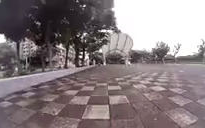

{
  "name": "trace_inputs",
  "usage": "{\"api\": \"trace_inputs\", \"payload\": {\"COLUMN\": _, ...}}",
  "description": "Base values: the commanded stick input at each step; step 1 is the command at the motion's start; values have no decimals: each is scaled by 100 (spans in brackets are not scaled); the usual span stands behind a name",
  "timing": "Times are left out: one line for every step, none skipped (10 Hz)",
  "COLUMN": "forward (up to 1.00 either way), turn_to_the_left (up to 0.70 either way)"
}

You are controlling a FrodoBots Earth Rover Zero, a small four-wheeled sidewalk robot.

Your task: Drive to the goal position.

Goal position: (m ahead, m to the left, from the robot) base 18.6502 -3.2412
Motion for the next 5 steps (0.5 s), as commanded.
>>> {"api": "trace_inputs", "payload": {"forward": 100, "turn_to_the_left": 0}}
{"api": "trace_inputs", "payload": {"forward": 100, "turn_to_the_left": 0}}
{"api": "trace_inputs", "payload": {"forward": 100, "turn_to_the_left": 0}}
{"api": "trace_inputs", "payload": {"forward": 100, "turn_to_the_left": 0}}
{"api": "trace_inputs", "payload": {"forward": 100, "turn_to_the_left": 0}}
